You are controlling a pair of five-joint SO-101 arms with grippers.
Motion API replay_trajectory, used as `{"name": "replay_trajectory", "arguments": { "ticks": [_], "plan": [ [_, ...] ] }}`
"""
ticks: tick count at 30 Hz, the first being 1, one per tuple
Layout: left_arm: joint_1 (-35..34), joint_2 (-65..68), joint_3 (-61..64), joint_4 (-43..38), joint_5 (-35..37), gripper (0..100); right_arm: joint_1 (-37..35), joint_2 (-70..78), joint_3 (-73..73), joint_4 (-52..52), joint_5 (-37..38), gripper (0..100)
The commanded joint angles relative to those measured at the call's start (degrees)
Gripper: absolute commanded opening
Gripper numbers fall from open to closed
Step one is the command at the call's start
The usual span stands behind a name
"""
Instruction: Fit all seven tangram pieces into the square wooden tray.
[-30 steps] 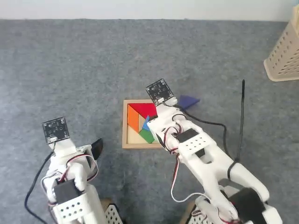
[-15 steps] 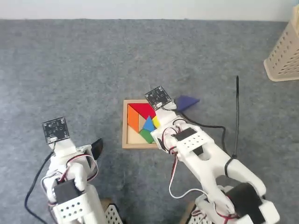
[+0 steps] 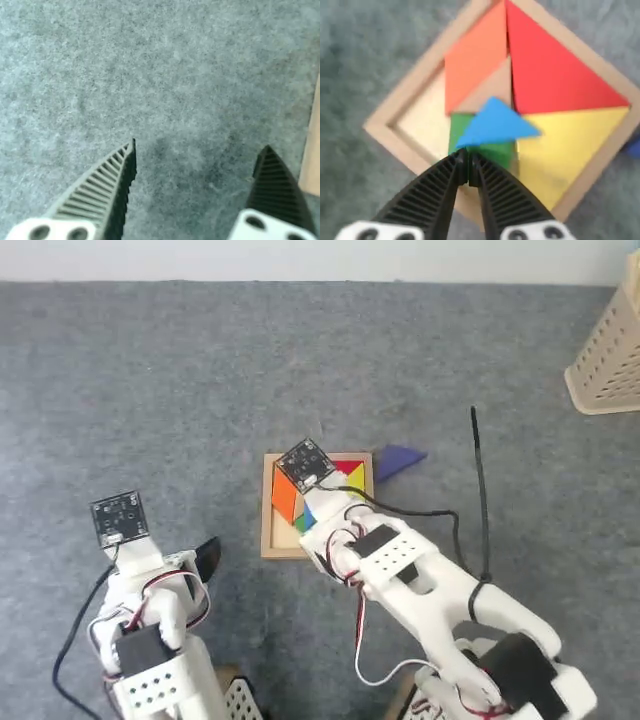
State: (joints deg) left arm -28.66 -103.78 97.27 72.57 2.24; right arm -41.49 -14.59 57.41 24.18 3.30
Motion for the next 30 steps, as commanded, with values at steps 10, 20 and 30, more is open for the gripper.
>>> {"name": "replay_trajectory", "arguments": {
  "ticks": [10, 20, 30],
  "plan": [
    [0.09, -0.70, -0.75, -0.09, -0.09, 35, -1.36, -0.48, -3.25, -12.44, 1.05, 0.7],
    [0.09, -0.70, -0.75, -0.09, -0.09, 35, -0.04, -3.30, -2.37, -1.54, 1.23, 0.7],
    [0.09, -0.70, -0.75, -0.09, -0.09, 35, -0.04, 5.14, -6.33, -6.81, 0.97, 0.7]
  ]
}}
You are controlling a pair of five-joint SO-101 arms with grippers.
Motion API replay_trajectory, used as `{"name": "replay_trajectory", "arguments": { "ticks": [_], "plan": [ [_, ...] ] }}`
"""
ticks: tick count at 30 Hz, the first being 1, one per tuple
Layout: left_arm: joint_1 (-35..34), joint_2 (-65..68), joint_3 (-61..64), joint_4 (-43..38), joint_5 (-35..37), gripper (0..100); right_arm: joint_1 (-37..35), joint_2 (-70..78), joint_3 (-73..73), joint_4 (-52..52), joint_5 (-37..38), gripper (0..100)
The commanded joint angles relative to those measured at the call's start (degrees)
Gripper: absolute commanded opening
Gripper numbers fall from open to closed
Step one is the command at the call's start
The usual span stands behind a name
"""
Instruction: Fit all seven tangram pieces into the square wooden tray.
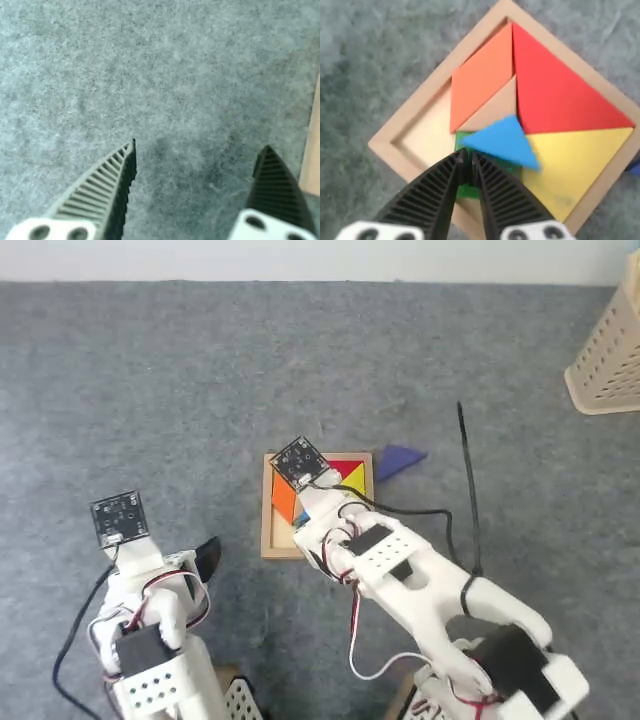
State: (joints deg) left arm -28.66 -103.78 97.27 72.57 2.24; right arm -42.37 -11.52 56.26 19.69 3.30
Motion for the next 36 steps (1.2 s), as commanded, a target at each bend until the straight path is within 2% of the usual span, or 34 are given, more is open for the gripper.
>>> {"name": "replay_trajectory", "arguments": {
  "ticks": [1, 12, 17, 21, 29, 36],
  "plan": [
    [0.09, -0.70, -0.75, -0.09, -0.09, 35, 0.84, 2.95, -6.07, -2.51, 0.97, 0.7],
    [0.09, -0.70, -0.75, -0.09, -0.09, 35, 1.10, 2.15, -12.13, -2.07, -1.41, 0.7],
    [0.09, -0.70, -0.75, -0.09, -0.09, 35, 7.60, -3.03, -9.32, -1.98, -1.93, 0.7],
    [0.09, -0.70, -0.75, -0.09, -0.09, 35, 10.59, -0.57, -9.23, -2.15, -1.67, 0.7],
    [0.09, -0.70, -0.75, -0.09, -0.09, 35, 9.98, 7.78, -11.78, -2.07, -1.67, 0.7],
    [0.09, -0.70, -0.75, -0.09, -0.09, 35, 6.90, 8.75, -11.52, -1.98, -1.58, 0.7]
  ]
}}
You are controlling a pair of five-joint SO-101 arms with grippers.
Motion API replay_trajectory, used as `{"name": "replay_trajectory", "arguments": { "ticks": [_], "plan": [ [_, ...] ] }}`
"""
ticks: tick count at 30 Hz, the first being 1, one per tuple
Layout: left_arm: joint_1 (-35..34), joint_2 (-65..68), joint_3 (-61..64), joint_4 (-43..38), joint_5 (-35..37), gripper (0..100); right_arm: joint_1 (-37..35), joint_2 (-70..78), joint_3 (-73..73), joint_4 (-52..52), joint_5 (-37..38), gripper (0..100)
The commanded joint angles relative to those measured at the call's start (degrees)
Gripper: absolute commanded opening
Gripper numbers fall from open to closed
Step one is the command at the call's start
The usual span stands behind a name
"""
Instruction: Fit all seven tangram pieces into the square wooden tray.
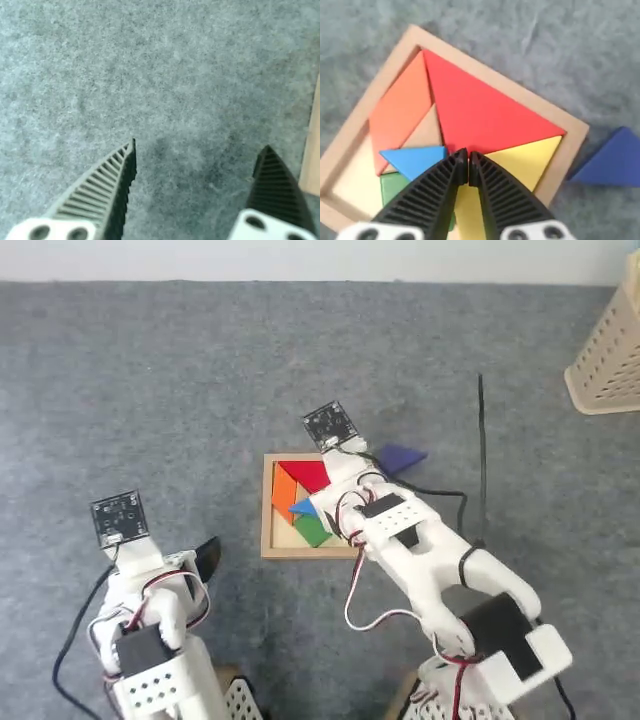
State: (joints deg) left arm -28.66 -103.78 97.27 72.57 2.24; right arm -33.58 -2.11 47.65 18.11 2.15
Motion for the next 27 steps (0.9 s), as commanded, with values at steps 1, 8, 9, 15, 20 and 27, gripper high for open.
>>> {"name": "replay_trajectory", "arguments": {
  "ticks": [1, 8, 9, 15, 20, 27],
  "plan": [
    [0.09, -0.70, -0.75, -0.09, -0.09, 35, -2.24, -0.66, -2.81, -0.40, -0.44, 0.7],
    [0.09, -0.70, -0.75, -0.09, -0.09, 35, -5.23, -0.75, -3.16, 2.77, -0.44, 0.7],
    [0.09, -0.70, -0.75, -0.09, -0.09, 35, -5.23, -0.75, -3.16, 2.77, -0.44, 0.7],
    [0.09, -0.70, -0.75, -0.09, -0.09, 35, -4.35, -0.75, -3.16, 2.33, -0.44, 0.7],
    [0.09, -0.70, -0.75, -0.09, -0.09, 35, -2.42, -2.86, -3.25, 2.15, -0.70, 0.7],
    [0.09, -0.70, -0.75, -0.09, -0.09, 35, -3.30, -16.57, -0.88, 3.47, -0.88, 0.7]
  ]
}}
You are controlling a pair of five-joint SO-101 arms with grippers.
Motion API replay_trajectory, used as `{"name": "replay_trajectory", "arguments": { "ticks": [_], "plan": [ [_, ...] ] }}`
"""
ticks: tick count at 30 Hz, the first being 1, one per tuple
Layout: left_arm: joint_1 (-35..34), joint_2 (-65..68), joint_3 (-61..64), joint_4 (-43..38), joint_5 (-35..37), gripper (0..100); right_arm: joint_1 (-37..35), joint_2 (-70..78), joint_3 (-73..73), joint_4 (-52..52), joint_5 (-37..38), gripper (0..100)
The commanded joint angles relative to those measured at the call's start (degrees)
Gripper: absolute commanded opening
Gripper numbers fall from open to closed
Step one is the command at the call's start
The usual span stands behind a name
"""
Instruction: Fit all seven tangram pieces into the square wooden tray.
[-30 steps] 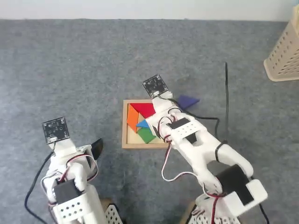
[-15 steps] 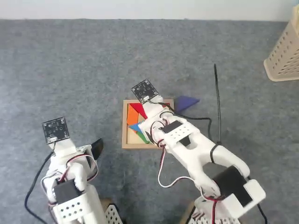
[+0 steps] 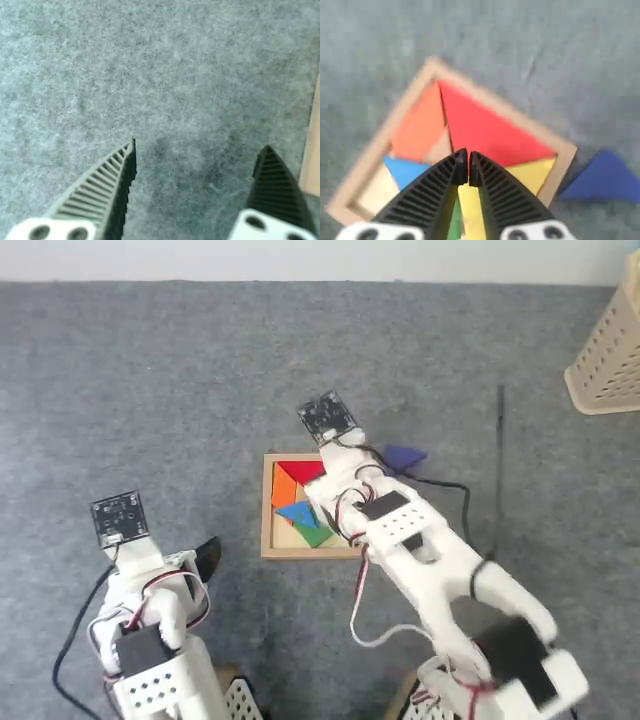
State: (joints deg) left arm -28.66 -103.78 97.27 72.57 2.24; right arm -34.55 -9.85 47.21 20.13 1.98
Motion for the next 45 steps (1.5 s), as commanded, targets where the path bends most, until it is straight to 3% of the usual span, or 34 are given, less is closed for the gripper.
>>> {"name": "replay_trajectory", "arguments": {
  "ticks": [1, 8, 21, 29, 35, 45],
  "plan": [
    [0.09, -0.70, -0.75, -0.09, -0.09, 35, -4.00, -9.19, 0.26, 1.45, -0.62, 0.7],
    [0.09, -0.70, -0.75, -0.09, -0.09, 35, -8.92, -5.41, 1.05, 1.36, -0.44, 0.7],
    [0.09, -0.70, -0.75, -0.09, -0.09, 35, -8.48, 2.68, 0.79, 1.89, -0.26, 0.7],
    [0.09, -0.70, -0.75, -0.09, -0.09, 35, -3.91, 1.27, 1.05, 6.55, 0.09, 0.7],
    [0.09, -0.70, -0.75, -0.09, -0.09, 35, -2.95, -1.01, 1.05, 12.35, 7.12, 0.7],
    [0.09, -0.70, -0.75, -0.09, -0.09, 35, -2.86, -1.63, 1.05, 17.89, 11.96, 0.7]
  ]
}}
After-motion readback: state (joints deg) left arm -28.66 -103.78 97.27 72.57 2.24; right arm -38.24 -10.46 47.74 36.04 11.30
